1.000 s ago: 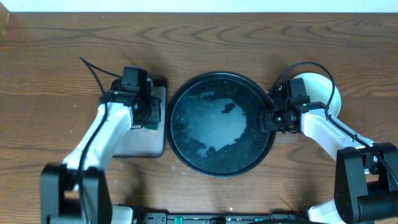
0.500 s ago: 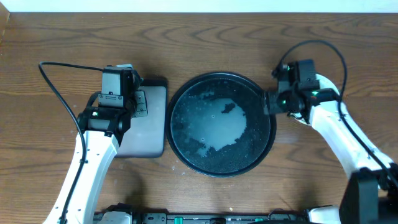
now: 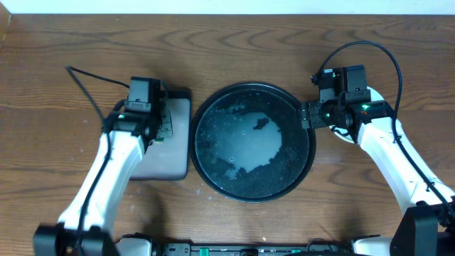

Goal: Clean dirty plates on tray and stack at the side
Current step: 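Lower the sponge into the dark dish and open the left gripper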

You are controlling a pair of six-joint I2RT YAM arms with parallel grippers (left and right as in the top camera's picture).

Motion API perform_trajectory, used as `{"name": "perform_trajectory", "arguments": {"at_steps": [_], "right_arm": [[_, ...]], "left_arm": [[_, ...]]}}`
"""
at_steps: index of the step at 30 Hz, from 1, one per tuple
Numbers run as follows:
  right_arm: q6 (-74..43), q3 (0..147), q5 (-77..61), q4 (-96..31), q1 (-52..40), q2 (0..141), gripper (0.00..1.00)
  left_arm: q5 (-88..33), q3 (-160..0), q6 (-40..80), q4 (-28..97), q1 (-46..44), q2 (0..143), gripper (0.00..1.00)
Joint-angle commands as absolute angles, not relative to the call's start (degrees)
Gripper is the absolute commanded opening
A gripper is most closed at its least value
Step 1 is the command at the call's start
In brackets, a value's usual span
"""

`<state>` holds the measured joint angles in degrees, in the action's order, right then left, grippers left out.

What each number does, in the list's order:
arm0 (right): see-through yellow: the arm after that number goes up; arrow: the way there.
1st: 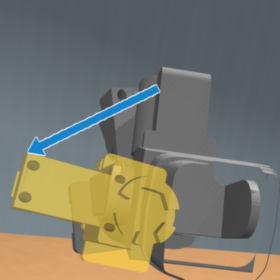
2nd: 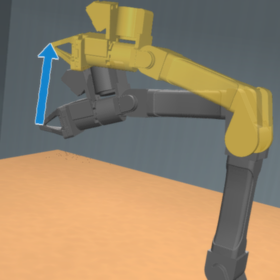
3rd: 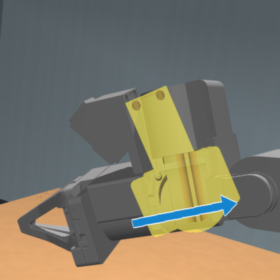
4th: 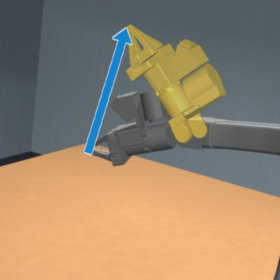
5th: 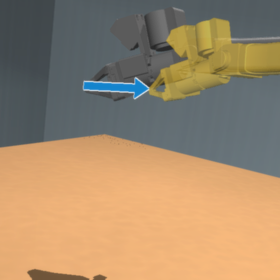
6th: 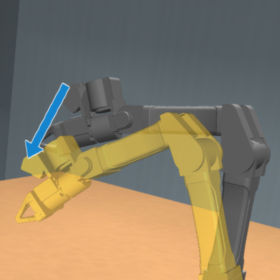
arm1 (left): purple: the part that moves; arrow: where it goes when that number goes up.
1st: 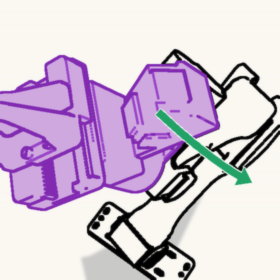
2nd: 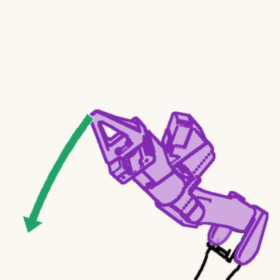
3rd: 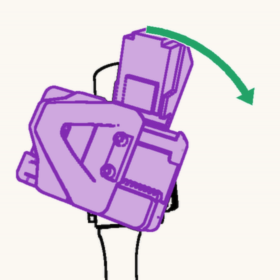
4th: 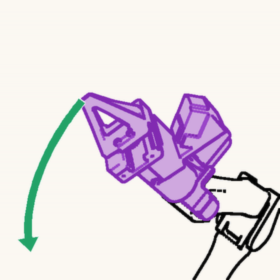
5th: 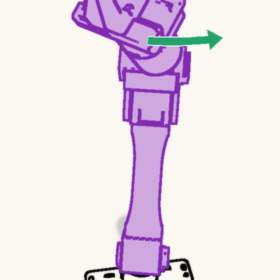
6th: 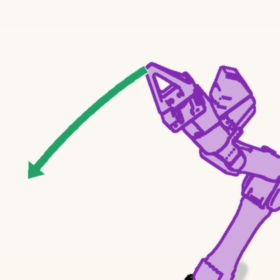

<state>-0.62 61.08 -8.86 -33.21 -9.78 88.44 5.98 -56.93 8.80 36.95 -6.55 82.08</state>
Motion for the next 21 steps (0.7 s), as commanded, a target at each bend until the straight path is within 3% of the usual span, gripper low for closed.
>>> {"name": "perform_trajectory", "arguments": {"at_steps": [1, 11, 13, 17, 18, 21], "right_arm": [[0.12, 61.43, -8.36, -33.19, -10.15, 88.14, 0.82], [0.12, 61.43, -8.34, -33.41, -10.15, 88.14, 0.84], [0.12, 61.43, -8.34, -33.43, -10.15, 88.14, 0.85], [0.1, 61.43, -8.36, -33.67, -10.17, 88.14, 0.85], [0.1, 61.43, -8.36, -33.74, -10.17, 88.14, 0.86], [0.1, 61.43, -8.36, -34.11, -10.17, 88.14, 0.96]], "left_arm": [[6.46, -55.77, 10.24, 35.66, -6.68, 87.31, 0.07], [6.48, -55.77, 11.27, 32.45, -6.68, 92.4, 0.08], [6.48, -55.77, 11.25, 32.42, -6.68, 92.4, 0.15], [6.48, -55.77, 11.27, 32.45, -6.68, 92.42, 0.17], [6.48, -55.77, 11.27, 32.45, -6.68, 92.42, 0.23], [6.48, -55.77, 11.27, 32.42, -6.68, 92.42, 0.29]]}}
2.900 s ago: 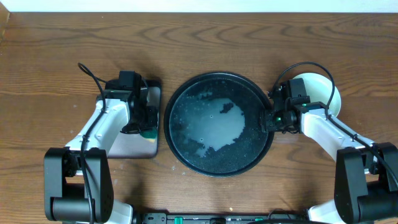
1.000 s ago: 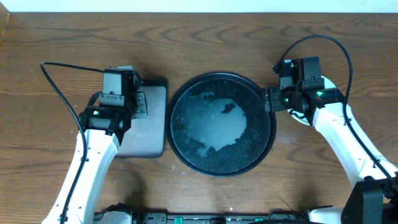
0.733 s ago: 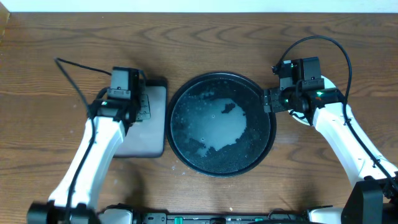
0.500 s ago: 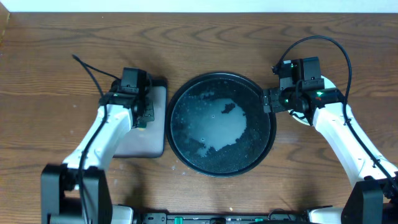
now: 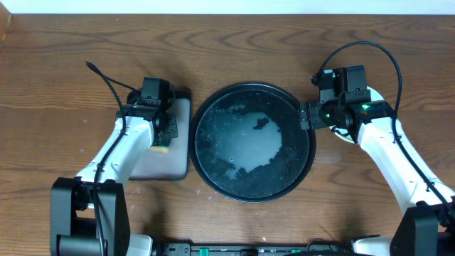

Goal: Clean dirty plates on tray and stack at the side
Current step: 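Lower the sponge into the dark dish and open the left gripper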

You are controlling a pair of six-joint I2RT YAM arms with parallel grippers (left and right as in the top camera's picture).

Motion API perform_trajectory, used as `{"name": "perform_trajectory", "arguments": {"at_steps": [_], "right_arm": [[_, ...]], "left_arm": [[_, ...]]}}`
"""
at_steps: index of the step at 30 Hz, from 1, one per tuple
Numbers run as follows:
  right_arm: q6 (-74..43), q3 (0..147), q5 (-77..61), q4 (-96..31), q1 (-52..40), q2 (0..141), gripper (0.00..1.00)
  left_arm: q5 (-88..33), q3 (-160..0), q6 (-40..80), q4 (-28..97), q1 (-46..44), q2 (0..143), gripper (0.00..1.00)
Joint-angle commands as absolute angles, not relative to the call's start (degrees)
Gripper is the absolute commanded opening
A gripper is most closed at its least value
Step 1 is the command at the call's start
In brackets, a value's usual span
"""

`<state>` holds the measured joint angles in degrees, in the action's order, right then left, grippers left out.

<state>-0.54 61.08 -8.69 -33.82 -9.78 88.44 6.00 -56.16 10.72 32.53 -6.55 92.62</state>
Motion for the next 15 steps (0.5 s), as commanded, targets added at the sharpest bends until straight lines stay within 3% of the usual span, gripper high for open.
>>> {"name": "perform_trajectory", "arguments": {"at_steps": [1, 9, 11, 13, 15], "right_arm": [[0.1, 61.43, -8.36, -34.11, -10.17, 88.14, 0.99], [0.1, 61.43, -8.36, -34.11, -10.17, 88.14, 0.99], [0.1, 61.43, -8.38, -34.09, -10.17, 88.14, 0.99], [0.1, 61.43, -8.36, -34.09, -10.17, 88.14, 0.99], [0.08, 61.43, -8.36, -34.09, -10.17, 88.14, 0.99]], "left_arm": [[6.48, -55.77, 11.25, 32.42, -6.68, 92.42, 0.33], [6.46, -59.29, 11.27, 31.99, -6.68, 88.55, 0.44], [6.5, -60.45, 11.27, 31.53, -6.68, 85.97, 0.52], [6.48, -60.62, 11.27, 30.68, -6.68, 83.5, 0.7], [6.5, -60.62, 11.25, 30.74, -6.68, 81.3, 0.75]]}}
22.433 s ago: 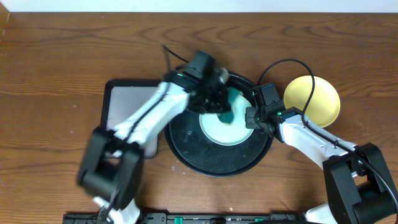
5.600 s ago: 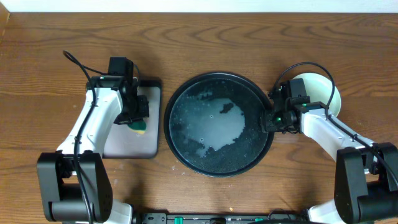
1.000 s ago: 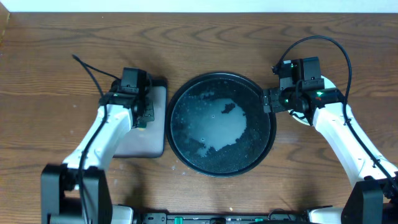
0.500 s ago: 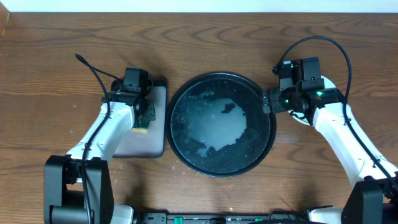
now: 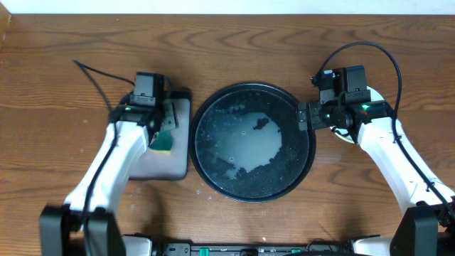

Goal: Clean dirty plates on tray and stack at the side
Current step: 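Lower the sponge into the dark dish and open the left gripper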

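A round black plate (image 5: pixel 252 142) lies in the middle of the table, smeared with white residue and dark specks. My right gripper (image 5: pixel 306 116) sits at the plate's right rim and looks shut on it. Left of the plate lies a grey tray (image 5: pixel 167 167). Over the tray's upper right part hangs my left gripper (image 5: pixel 168 126), its fingers pointing toward the front. A green and yellow sponge (image 5: pixel 165 141) shows at its fingertips, tilted, and the gripper looks shut on it.
The wooden table runs on all sides of the plate and the tray. A black cable (image 5: pixel 92 82) trails from the left wrist toward the back left, and another cable (image 5: pixel 370 53) loops above the right wrist.
My left wrist has shifted slightly back and to the left, and much more of the sponge's green face shows below the fingers. The right gripper and the plate have not moved.
First my left gripper was over the grey tray with the sponge hidden beneath it. Then only a yellow corner of the sponge peeked out below the fingers. Now the sponge shows at the fingertips. The right gripper stayed at the plate's rim throughout.
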You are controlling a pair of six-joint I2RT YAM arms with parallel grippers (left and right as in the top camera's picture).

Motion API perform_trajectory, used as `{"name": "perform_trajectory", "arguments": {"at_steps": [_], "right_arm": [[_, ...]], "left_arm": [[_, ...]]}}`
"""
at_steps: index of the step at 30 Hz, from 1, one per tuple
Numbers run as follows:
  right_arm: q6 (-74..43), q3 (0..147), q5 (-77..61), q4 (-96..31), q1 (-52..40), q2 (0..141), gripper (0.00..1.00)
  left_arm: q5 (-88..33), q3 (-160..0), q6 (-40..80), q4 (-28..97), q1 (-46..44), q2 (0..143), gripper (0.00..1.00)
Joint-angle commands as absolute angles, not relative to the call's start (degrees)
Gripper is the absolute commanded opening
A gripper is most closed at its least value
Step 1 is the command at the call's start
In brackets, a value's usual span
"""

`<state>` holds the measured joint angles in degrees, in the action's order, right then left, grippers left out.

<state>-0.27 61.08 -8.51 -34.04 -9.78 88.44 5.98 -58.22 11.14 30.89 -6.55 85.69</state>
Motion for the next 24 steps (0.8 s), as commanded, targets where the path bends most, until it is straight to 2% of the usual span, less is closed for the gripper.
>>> {"name": "perform_trajectory", "arguments": {"at_steps": [1, 24], "right_arm": [[0.1, 61.43, -8.38, -34.09, -10.17, 88.14, 0.99], [0.1, 61.43, -8.36, -34.09, -10.17, 88.14, 0.99]], "left_arm": [[6.48, -60.62, 11.25, 30.72, -6.68, 80.6, 0.75], [6.5, -60.51, 11.25, 30.74, -6.68, 79.68, 0.77]]}}
